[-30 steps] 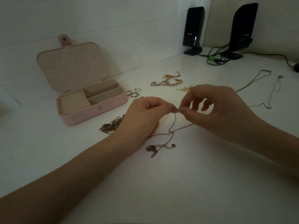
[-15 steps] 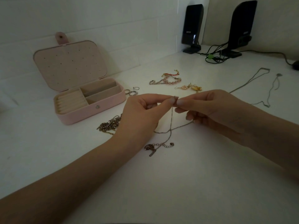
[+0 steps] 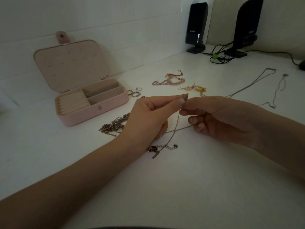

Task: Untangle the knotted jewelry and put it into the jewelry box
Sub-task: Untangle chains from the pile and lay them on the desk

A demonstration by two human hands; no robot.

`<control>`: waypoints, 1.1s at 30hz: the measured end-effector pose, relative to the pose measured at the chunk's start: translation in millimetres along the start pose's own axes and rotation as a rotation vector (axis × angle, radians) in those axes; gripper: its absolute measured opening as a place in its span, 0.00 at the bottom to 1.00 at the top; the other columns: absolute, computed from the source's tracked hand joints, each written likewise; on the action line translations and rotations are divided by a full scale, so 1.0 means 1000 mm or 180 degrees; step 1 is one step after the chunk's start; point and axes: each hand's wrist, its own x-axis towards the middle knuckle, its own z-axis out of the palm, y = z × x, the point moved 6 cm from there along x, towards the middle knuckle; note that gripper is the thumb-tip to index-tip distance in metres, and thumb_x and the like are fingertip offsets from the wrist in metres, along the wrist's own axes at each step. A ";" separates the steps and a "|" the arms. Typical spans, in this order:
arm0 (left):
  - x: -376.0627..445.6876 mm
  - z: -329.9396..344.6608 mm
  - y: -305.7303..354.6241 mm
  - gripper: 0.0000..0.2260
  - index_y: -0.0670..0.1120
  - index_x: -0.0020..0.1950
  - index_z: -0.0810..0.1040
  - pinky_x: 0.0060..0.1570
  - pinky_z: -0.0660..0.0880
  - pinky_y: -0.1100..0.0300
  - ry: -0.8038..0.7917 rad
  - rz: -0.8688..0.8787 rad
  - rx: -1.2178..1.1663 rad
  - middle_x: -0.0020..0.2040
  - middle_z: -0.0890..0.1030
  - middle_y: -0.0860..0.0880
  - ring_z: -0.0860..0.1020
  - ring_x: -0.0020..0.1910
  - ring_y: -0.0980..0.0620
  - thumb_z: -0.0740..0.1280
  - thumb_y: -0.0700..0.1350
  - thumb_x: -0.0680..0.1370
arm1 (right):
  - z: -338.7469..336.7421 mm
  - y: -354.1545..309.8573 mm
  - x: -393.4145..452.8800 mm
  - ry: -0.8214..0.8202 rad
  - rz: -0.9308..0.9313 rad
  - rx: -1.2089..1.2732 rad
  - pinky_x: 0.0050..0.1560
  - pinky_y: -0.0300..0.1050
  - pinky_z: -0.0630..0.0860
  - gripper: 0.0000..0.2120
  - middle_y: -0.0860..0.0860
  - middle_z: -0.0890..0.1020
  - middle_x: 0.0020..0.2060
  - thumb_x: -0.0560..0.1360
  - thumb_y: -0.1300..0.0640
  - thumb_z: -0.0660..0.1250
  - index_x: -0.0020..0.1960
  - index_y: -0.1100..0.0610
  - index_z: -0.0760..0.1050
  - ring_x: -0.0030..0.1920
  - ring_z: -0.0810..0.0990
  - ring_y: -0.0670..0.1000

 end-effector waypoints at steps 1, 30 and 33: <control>0.000 0.000 0.000 0.09 0.46 0.54 0.83 0.18 0.57 0.68 -0.0023 -0.0023 -0.0008 0.18 0.67 0.54 0.59 0.16 0.56 0.66 0.43 0.77 | 0.000 0.000 0.000 0.0012 0.0000 -0.0013 0.24 0.33 0.69 0.16 0.49 0.82 0.33 0.61 0.56 0.72 0.49 0.57 0.80 0.27 0.72 0.43; -0.004 0.006 0.007 0.18 0.53 0.33 0.82 0.18 0.57 0.69 -0.0085 0.0023 0.0050 0.19 0.63 0.52 0.58 0.17 0.56 0.61 0.44 0.81 | -0.003 -0.005 -0.006 0.0101 0.0007 -0.0519 0.22 0.35 0.68 0.09 0.47 0.83 0.36 0.61 0.48 0.74 0.39 0.50 0.86 0.28 0.73 0.44; -0.004 0.006 0.006 0.13 0.53 0.46 0.84 0.18 0.57 0.69 -0.0080 0.0050 0.0140 0.20 0.62 0.51 0.58 0.17 0.57 0.61 0.43 0.81 | -0.003 -0.004 -0.006 0.0113 0.0009 -0.0516 0.22 0.35 0.68 0.05 0.47 0.82 0.35 0.61 0.50 0.74 0.35 0.50 0.85 0.28 0.73 0.43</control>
